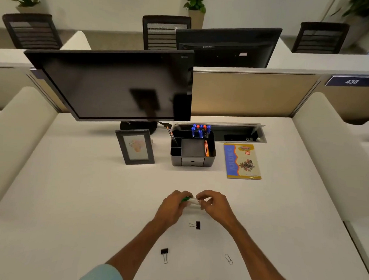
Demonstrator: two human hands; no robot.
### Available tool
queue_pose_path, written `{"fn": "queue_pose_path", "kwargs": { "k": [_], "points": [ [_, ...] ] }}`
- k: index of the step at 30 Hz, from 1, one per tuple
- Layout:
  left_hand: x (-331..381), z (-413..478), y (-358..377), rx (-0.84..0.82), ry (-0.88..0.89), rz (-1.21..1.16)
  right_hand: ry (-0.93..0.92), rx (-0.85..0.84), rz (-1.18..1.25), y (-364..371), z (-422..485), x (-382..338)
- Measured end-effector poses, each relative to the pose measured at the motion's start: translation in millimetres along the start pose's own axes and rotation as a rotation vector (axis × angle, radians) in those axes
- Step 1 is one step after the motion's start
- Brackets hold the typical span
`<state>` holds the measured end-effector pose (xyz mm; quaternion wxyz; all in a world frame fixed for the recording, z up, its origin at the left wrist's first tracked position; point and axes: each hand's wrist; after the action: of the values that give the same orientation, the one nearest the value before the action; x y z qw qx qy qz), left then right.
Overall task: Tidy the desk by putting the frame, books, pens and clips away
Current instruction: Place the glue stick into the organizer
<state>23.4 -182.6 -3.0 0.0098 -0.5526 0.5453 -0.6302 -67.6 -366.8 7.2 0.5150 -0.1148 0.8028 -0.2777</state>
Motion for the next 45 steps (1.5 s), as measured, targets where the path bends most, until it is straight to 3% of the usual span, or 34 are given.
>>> {"fn": "queue_pose_path", "kwargs": {
  "k": [3,8,16,20,27,34,45],
  "points": [
    [2,4,-3,0.045,-0.042,-0.185,-0.035,-0.016,-0.012,0,5,-6],
    [10,16,-13,0.155,-0.241,-0.716,-0.069,-0.034,0.026,3,12,-18],
    [8,43,-31,0.124,-0.276,-0.848,-0.17,-0.109,-0.124,2,42,-30],
    [3,52,-42,0.119,-0.204,-0.791,-0.281,-0.099,-0.268,-11,65,-45],
    [-4,73,-65,0.375,-0.024,-0.309,-0.216,0.039,-0.415,-43,133,-95],
    [-26,89,-77,0.282,0.054,-0.021,-0.221,0.001,-0.677,-44,180,-128],
    [-35,100,-79,0.233,0.082,0.048,-0.241,0.028,-0.843,-35,187,-119]
  ]
}}
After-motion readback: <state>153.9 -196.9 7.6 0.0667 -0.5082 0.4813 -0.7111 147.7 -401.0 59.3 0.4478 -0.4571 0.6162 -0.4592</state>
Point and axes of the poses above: each hand's wrist, its own z-axis towards the middle knuckle, its own y-axis out of the palm, x = y × z, and after that the axes turned 3 degrees about -z, right-handed
